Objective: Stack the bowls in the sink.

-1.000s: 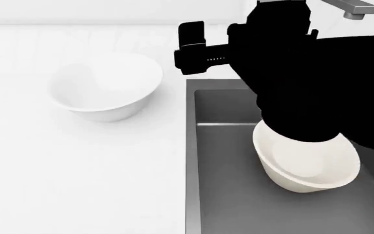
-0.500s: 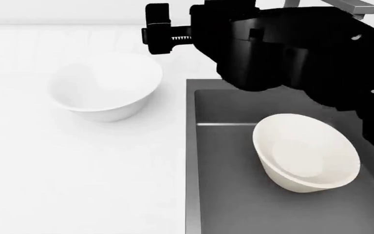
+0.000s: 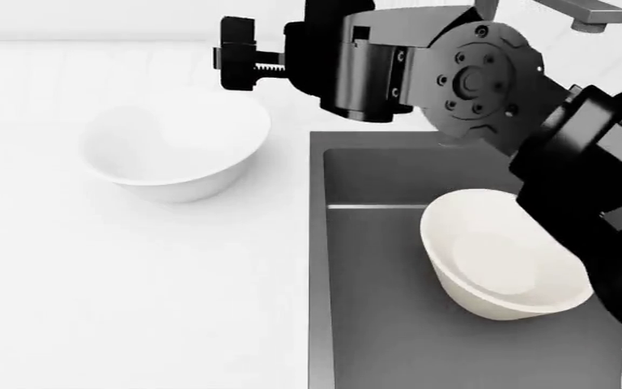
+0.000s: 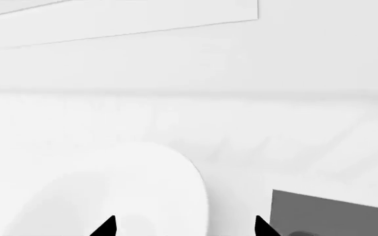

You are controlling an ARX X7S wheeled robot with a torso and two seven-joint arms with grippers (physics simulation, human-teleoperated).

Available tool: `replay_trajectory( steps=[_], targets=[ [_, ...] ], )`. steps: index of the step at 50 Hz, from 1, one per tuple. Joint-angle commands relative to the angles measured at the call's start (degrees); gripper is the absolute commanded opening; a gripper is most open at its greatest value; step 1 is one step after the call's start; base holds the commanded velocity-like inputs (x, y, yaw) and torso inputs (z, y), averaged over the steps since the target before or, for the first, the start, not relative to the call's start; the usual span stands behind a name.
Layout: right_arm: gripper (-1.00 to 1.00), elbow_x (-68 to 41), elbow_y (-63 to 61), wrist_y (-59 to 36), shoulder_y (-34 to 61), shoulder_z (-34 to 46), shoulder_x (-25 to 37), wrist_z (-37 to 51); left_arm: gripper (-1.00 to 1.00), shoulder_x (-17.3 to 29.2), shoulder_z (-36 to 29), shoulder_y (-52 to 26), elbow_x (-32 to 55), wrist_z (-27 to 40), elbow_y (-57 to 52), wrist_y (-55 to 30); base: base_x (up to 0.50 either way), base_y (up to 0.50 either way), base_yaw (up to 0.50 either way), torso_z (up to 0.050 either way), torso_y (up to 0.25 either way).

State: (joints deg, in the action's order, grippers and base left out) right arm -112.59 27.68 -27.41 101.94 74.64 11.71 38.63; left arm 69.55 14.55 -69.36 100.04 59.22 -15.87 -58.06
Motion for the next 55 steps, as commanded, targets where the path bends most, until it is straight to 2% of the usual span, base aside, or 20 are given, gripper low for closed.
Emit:
replay_trajectory(
  steps=[1,14,30,43,55],
  targets=[
    [1.00,-0.02,7.61,-0.55,-1.37,1.06,-3.99,-3.97,1.00,-0.07,1.19,1.36,0.06,0.04,-0.27,0.07,0.00,0.00,0.00,0.000,0.000],
    [1.00,-1.29,17.71,-3.43,-1.95,2.35,-8.96,-8.29,1.00,-0.22,2.70,3.22,-0.55,-0.59,-0.34,0.00,0.00,0.00,0.00,0.000,0.000],
    [1.00,-2.28,24.54,-5.55,-2.17,3.72,-11.41,-12.10,1.00,-0.34,3.09,3.85,-0.33,-0.12,-0.59,0.15,0.00,0.00,0.00,0.000,0.000],
    [1.00,-13.57,25.32,-2.27,-1.45,15.99,-11.70,-14.74,1.00,-0.59,4.35,5.44,-0.71,-0.53,-0.81,0.07,0.00,0.00,0.00,0.000,0.000],
    [1.00,-15.62,24.65,-0.95,-2.85,17.59,-11.70,-15.70,1.00,-0.68,4.47,5.72,-0.53,-0.45,-0.88,0.19,0.00,0.00,0.00,0.000,0.000]
  ],
)
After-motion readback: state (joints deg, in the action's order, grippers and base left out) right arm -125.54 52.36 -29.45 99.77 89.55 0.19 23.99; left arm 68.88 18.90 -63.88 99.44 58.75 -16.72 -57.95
